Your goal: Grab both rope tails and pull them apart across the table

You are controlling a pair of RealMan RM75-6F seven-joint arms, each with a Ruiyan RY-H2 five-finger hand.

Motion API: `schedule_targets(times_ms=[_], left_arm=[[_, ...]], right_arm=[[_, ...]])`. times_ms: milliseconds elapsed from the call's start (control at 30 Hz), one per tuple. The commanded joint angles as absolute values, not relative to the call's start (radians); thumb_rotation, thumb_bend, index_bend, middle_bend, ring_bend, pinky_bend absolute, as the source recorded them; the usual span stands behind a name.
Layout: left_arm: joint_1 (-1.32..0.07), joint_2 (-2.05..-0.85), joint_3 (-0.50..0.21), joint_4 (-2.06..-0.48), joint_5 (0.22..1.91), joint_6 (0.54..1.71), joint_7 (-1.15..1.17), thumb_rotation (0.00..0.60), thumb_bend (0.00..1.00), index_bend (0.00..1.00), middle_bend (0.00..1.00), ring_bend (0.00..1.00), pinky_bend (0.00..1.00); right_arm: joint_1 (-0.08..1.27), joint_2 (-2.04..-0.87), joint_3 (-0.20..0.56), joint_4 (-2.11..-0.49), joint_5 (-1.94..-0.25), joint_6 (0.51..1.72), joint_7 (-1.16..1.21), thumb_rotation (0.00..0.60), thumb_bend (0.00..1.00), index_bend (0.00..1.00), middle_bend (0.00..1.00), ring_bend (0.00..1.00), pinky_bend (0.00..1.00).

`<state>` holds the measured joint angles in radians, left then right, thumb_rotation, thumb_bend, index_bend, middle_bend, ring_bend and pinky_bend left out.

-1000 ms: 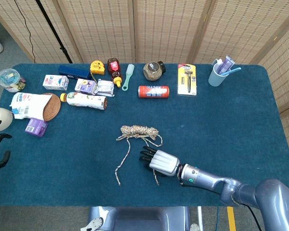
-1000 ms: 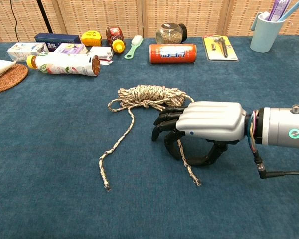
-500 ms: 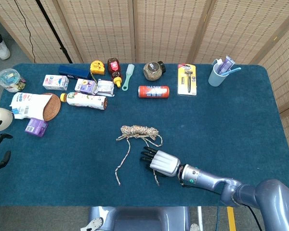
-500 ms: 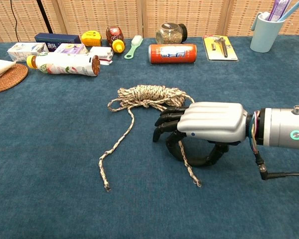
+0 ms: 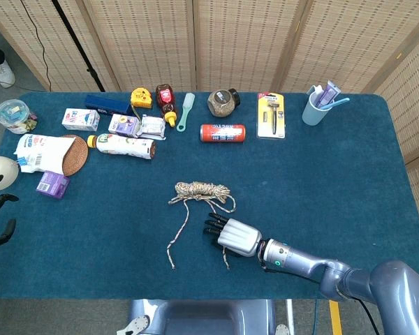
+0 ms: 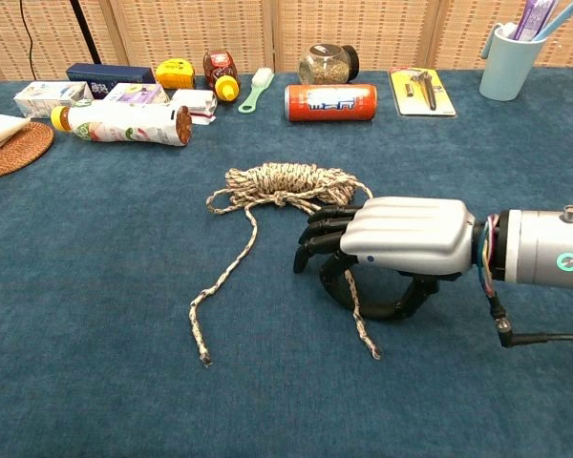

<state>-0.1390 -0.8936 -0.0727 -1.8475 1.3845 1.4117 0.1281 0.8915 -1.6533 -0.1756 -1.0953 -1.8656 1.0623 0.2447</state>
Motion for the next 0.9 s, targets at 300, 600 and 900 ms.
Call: schedule_targets(times_ms=[300,600,900], left_arm=[[-0.138,-0.893,-0.072,-1.847,1.385,1.413,0.127,0.6,0.4,0.34,0.07,0.02,0.0],[-0.137,-0.892,-0.071,-1.844,1.386,1.414,0.123,0.6,0.4,0.34,0.07,0.02,0.0],[-0.147,-0.89,-0.075,-1.84,1.401,1.409,0.123,0.6,0.4,0.34,0.07,0.02,0.0]], right_arm=[[0.889,-1.658,-0.173,-1.096,-1.861,1.062,0.235,0.6,0.39,0.56,0.26,0.13,0.0],[0.889,-1.66,-0.168,-1.1,-1.855,1.06,0.236,0.6,0.39,0.59,0.29,0.16,0.0],[0.88,-1.64,-0.146,-1.143,-1.831,1.074,0.223,0.6,0.39,0.6,0.3,0.18,0.0]])
